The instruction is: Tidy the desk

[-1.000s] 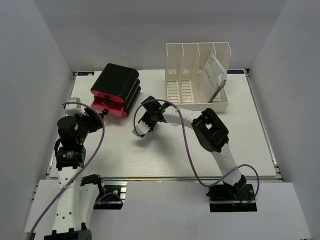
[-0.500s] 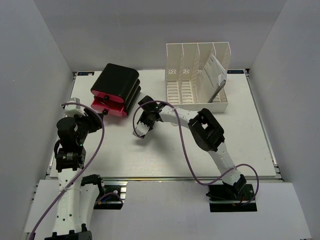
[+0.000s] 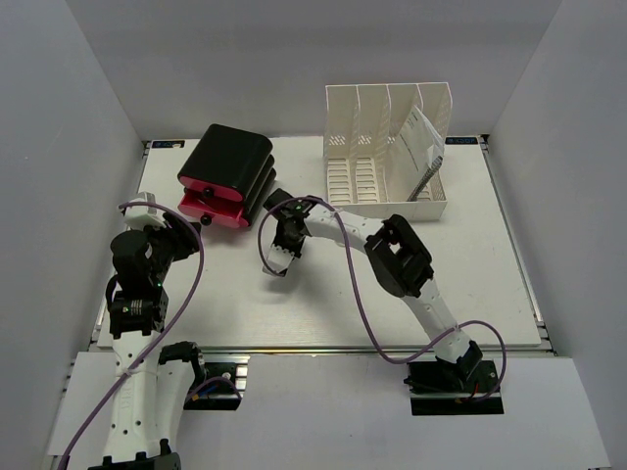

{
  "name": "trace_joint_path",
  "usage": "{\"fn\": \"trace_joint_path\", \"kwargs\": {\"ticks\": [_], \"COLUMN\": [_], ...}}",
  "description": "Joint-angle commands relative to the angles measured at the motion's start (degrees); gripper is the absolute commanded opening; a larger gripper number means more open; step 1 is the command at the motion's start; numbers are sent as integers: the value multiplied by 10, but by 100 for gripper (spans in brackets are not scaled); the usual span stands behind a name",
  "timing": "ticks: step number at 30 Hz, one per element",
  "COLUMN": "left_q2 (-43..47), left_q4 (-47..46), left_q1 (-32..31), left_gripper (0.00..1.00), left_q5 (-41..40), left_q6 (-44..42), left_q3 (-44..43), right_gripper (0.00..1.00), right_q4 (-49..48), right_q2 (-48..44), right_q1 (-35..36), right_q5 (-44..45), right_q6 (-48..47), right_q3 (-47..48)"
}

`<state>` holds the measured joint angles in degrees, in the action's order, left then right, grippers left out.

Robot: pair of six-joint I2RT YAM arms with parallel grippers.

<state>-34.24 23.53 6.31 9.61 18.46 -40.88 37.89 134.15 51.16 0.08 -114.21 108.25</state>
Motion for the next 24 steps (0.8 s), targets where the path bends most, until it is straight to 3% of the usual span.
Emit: {"fn": "trace_joint_path", "kwargs": {"ticks": [1, 5, 10, 18, 24], "left_q2": [5, 5, 0, 2, 5], "left_q4": [3, 3, 2, 1, 3], "left_q1": [4, 4, 4, 4, 4], "left_gripper": [60, 60, 60, 60, 60], "left_q5": [-8, -10, -9, -15, -29], "left_q6": [-4, -3, -2, -2, -1], "left_q3": [-17, -17, -15, -12, -11], "right_gripper": [24, 21, 21, 26, 26], "right_q4": [173, 235, 238, 264, 224], "right_q2": [31, 19, -38, -88, -102], "right_q1": [5, 10, 22, 32, 38], "right_q5": [-24, -44, -82, -149, -174], "right_q6": [-67, -64, -25, 100, 204], "right_q3": [27, 1, -75, -157, -210]}}
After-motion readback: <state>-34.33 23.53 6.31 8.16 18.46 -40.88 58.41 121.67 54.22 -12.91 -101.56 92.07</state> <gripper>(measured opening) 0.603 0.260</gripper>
